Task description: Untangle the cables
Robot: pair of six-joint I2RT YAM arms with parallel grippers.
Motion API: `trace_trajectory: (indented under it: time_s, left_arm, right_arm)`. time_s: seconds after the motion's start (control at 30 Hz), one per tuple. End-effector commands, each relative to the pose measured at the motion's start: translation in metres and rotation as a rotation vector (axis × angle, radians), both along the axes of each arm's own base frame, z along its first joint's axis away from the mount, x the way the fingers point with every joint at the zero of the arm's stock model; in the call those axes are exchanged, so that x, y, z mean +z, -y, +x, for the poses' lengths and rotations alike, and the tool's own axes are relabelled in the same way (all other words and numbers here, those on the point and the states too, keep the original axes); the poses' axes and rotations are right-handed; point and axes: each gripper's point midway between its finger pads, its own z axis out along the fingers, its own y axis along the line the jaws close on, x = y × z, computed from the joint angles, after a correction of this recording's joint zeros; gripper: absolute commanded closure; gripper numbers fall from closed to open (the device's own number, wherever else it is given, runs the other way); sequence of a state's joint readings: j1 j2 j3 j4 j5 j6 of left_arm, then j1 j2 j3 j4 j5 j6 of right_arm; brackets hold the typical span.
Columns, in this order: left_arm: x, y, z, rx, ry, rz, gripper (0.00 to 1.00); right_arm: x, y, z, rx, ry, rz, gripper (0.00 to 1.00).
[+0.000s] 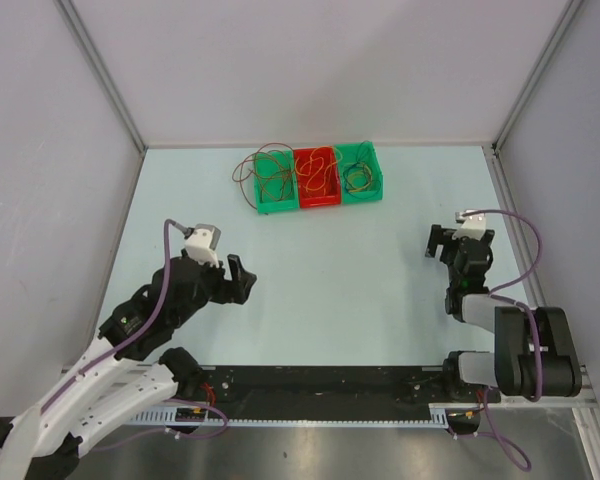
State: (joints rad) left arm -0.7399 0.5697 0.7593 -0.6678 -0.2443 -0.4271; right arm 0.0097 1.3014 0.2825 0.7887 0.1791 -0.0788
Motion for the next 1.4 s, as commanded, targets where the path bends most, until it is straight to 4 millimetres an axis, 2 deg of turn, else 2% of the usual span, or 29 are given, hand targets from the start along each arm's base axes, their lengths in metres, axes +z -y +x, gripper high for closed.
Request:
trace_trajectory:
  time_s: [0.0,0.03,0.17,0.2,0.3,0.33,0.4,0.57,0.67,0.7,0.8,0.83,0.87,0.9,0.97,1.0,1.13,1.17,1.2,1.23,1.27,1.3,1.33,1.37]
  left_arm:
    - [0.006,0.008,-0.001,-0.037,0.015,-0.027,0.18]
    - [0.007,0.008,-0.001,-0.037,0.018,-0.030,0.18]
    - [0.007,0.007,-0.001,-0.034,0.021,-0.029,0.18]
    - [0.006,0.007,0.000,-0.031,0.019,-0.026,0.18]
    - [0.006,0.007,0.000,-0.028,0.017,-0.022,0.18]
    - [0.006,0.006,0.000,-0.028,0.016,-0.021,0.18]
    - [0.007,0.006,-0.001,-0.028,0.020,-0.026,0.18]
    - [0.010,0.004,0.000,-0.019,0.032,-0.031,0.18]
    - [0.008,0.004,0.000,-0.016,0.027,-0.026,0.18]
    - [0.008,0.004,0.000,-0.015,0.028,-0.026,0.18]
    - [0.007,0.003,0.001,-0.011,0.026,-0.021,0.18]
    - [0.008,0.003,0.001,-0.010,0.027,-0.021,0.18]
    - [0.007,0.003,0.002,-0.008,0.024,-0.017,0.18]
    - [0.007,0.003,0.002,-0.008,0.024,-0.017,0.18]
    - [0.006,0.003,0.002,-0.008,0.022,-0.015,0.18]
    - [0.006,0.003,0.002,-0.007,0.022,-0.014,0.18]
    - [0.009,0.003,0.001,-0.008,0.032,-0.025,0.18]
    - [0.010,0.003,0.001,-0.009,0.033,-0.027,0.18]
    - [0.011,0.002,0.001,-0.006,0.037,-0.030,0.18]
    - [0.012,0.002,0.000,-0.007,0.041,-0.036,0.18]
    - [0.013,0.002,0.000,-0.012,0.042,-0.038,0.18]
    - [0.014,0.003,-0.001,-0.017,0.045,-0.039,0.18]
    - [0.016,0.002,-0.001,-0.014,0.051,-0.046,0.18]
    - [0.017,0.002,-0.001,-0.017,0.055,-0.049,0.17]
  right_arm:
    - [0.023,0.003,0.001,0.062,0.096,0.076,0.00]
    - [0.024,0.008,-0.001,0.064,0.104,0.088,0.00]
    - [0.023,-0.004,-0.011,0.139,0.121,0.088,0.00]
    - [0.031,-0.003,-0.013,0.139,0.163,0.083,0.00]
    - [0.034,0.010,-0.026,0.105,0.220,0.141,0.00]
    - [0.037,0.023,-0.030,0.077,0.241,0.159,0.00]
    - [0.040,0.025,-0.036,0.075,0.277,0.198,0.00]
    - [0.041,0.011,-0.035,0.173,0.269,0.176,0.00]
    - [0.050,0.004,-0.031,0.226,0.271,0.189,0.00]
    - [0.047,0.001,-0.031,0.232,0.253,0.218,0.00]
    - [0.054,-0.022,-0.028,0.359,0.282,0.244,0.00]
    - [0.053,-0.025,-0.026,0.374,0.279,0.263,0.00]
    - [0.061,-0.026,-0.021,0.382,0.311,0.262,0.00]
    - [0.046,-0.025,-0.017,0.384,0.269,0.282,0.00]
    - [0.039,-0.031,-0.013,0.427,0.251,0.280,0.00]
    - [0.023,-0.030,-0.012,0.410,0.217,0.288,0.01]
    - [0.031,-0.039,-0.006,0.420,0.228,0.253,0.00]
    - [0.020,-0.040,-0.003,0.402,0.179,0.234,0.00]
    - [0.025,-0.035,0.008,0.354,0.185,0.205,0.00]
    - [0.021,-0.052,0.013,0.386,0.159,0.182,0.00]
    - [0.000,-0.057,0.014,0.380,0.074,0.136,0.00]
    - [-0.004,-0.052,0.013,0.317,0.093,0.126,0.00]
    - [0.008,-0.045,0.016,0.293,0.143,0.129,0.00]
    - [0.001,-0.035,0.015,0.252,0.109,0.171,0.00]
